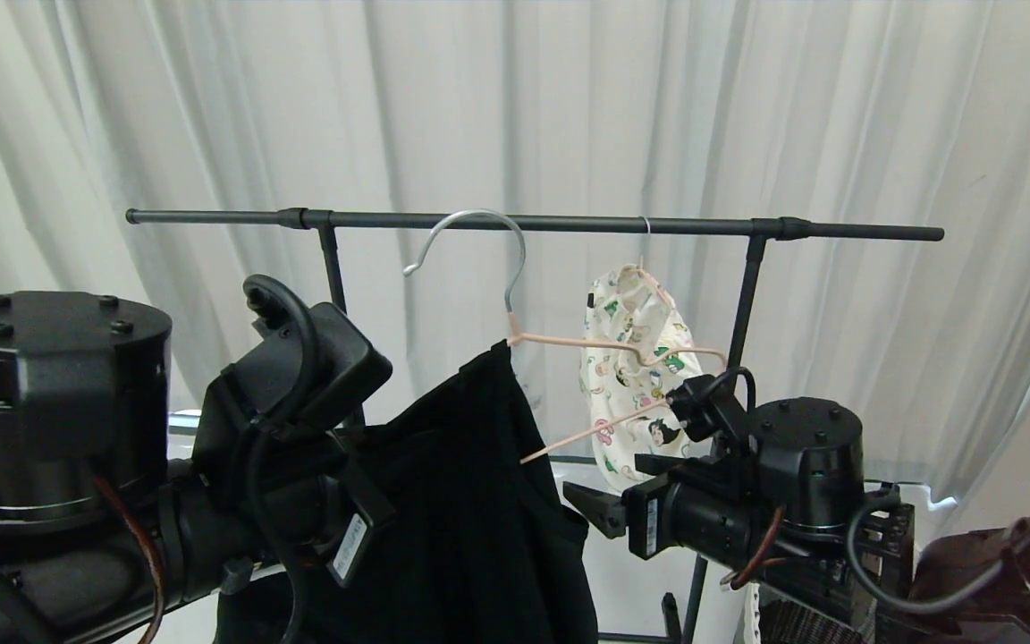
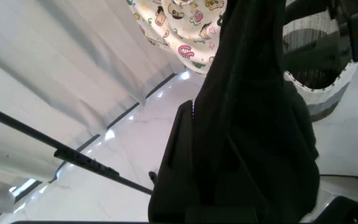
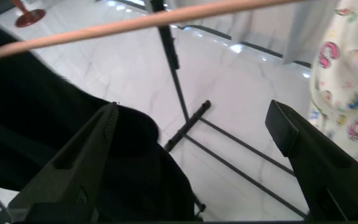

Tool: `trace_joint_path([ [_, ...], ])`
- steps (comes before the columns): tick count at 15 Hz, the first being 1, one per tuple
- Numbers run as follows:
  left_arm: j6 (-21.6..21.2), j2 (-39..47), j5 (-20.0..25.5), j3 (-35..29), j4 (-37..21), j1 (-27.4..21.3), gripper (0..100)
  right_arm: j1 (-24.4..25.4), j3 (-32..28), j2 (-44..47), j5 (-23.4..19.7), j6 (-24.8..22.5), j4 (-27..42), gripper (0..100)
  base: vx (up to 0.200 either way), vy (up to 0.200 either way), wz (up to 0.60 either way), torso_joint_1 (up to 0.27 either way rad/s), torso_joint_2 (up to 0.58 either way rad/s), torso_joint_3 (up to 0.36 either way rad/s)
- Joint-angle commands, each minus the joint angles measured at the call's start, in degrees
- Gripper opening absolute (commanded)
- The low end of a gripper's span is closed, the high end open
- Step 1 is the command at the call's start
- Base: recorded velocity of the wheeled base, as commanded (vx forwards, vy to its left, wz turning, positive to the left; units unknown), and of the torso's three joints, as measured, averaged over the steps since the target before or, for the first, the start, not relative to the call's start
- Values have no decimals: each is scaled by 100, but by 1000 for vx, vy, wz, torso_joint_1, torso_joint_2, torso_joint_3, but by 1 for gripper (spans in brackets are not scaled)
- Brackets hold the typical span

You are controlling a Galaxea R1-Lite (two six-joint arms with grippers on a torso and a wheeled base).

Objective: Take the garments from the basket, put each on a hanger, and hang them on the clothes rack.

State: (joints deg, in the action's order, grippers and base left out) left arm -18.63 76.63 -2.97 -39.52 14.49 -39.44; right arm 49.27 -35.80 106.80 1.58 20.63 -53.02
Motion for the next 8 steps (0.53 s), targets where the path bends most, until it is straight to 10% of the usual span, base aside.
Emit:
trace_joint_path([
  [1, -1, 10, -1, -20, 10, -3, 0, 117, 3, 25, 0, -24, -7, 100, 0, 0, 0, 0, 0, 0],
  [8, -1, -8, -1, 6, 80, -178, 0, 900, 232, -37, 149, -32, 2, 100, 0, 0, 0, 0, 0, 0],
])
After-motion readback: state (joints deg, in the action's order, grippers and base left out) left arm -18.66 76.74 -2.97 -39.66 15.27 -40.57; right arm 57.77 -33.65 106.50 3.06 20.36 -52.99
